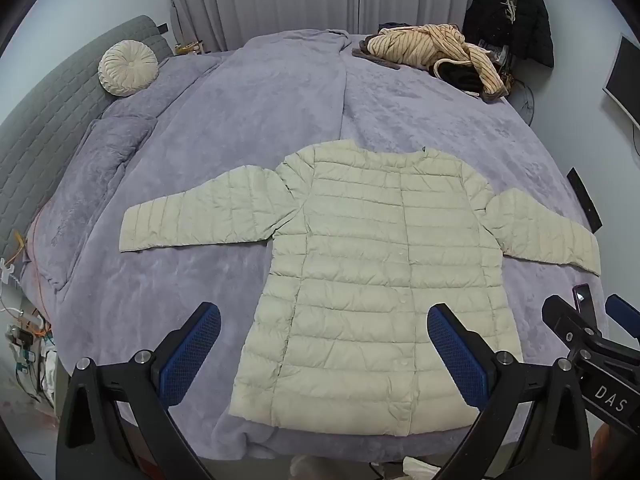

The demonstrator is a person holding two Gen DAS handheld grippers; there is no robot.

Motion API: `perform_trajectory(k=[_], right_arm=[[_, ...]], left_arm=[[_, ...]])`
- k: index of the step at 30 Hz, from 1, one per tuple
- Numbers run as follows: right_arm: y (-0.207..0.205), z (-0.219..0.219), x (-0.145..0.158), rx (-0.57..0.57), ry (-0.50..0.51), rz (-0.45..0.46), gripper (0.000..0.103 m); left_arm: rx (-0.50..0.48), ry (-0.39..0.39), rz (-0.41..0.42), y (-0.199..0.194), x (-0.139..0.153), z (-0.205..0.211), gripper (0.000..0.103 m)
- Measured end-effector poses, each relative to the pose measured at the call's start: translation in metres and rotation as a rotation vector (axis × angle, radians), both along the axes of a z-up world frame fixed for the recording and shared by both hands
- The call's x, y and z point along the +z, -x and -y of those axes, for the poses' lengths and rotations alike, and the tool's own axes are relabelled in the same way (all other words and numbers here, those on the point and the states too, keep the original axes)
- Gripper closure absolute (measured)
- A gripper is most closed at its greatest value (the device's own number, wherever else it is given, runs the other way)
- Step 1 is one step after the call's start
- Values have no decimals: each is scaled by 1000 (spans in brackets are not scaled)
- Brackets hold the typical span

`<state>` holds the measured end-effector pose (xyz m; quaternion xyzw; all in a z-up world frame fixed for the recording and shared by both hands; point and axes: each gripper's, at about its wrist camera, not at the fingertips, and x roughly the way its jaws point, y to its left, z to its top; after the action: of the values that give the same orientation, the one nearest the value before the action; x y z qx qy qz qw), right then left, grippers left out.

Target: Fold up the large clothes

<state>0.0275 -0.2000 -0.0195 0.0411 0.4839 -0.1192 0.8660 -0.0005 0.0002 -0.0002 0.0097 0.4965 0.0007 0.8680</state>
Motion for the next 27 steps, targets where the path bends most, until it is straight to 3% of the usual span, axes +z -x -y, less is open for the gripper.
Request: perform_trajectory(k=[15, 27], right_arm=[[-13, -6, -3, -4, 50, -28, 0], [-18, -1, -4, -21, 12, -23, 0]], left_arm=[[-9, -3, 0, -2, -1, 3, 0], [3, 0, -4, -19, -1, 4, 0]])
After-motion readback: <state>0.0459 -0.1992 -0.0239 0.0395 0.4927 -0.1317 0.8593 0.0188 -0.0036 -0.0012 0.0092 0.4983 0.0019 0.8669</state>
